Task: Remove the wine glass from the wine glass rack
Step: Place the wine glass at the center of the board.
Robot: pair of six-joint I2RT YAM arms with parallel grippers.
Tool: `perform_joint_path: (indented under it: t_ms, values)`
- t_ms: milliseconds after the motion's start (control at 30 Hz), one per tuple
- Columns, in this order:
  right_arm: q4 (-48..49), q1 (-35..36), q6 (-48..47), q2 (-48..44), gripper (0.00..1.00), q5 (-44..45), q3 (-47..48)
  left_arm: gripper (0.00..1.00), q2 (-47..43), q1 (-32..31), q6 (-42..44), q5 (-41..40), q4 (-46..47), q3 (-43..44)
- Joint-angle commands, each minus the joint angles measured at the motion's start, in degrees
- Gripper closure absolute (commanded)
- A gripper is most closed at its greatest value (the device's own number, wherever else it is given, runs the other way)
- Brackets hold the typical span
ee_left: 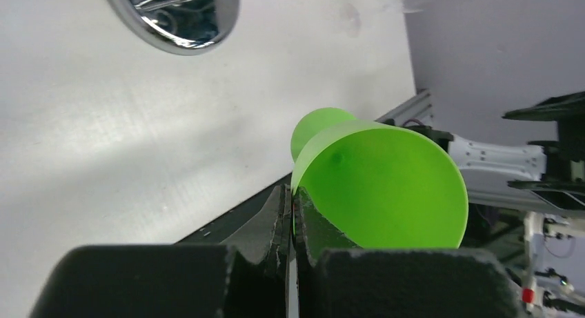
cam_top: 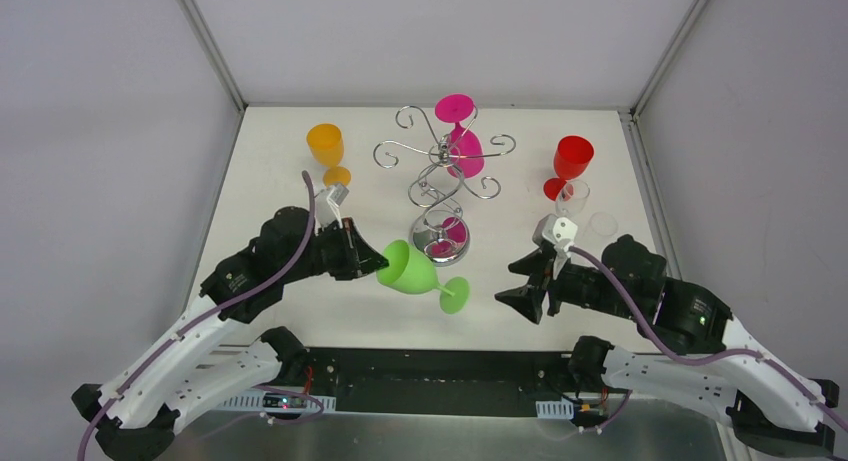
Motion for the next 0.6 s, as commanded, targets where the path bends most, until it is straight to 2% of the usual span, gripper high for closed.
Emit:
perform_joint_path:
  t_ms: [0,133,233,433,567]
  values:
    - [0.8,-0.2,3.7,-0.3,0.39,3.8,-0.5,1.0,2.0,-0.2,6.0,-11.1,-11.8,6.5]
    - [0.4,-0.1,7.8,0.9,0.39,7.4,0.0,1.0,5.5,0.1,8.7,-17.7,-16.9,9.8]
    - [-0.9,-0.2,8.6,2.5,0.4,7.4,0.8,1.0,7.2,2.7,10.6,-17.4,-17.3,10.8]
    - [-2.0,-0.2,9.8,3.2,0.39,7.4,0.5,1.0,10.3,13.3,14.1,-14.7,-18.7,13.8]
    - [-1.8,-0.2,11.4,2.5,0.39,8.9,-0.3,1.0,13.6,18.7,16.6,-16.2,-20.7,16.8]
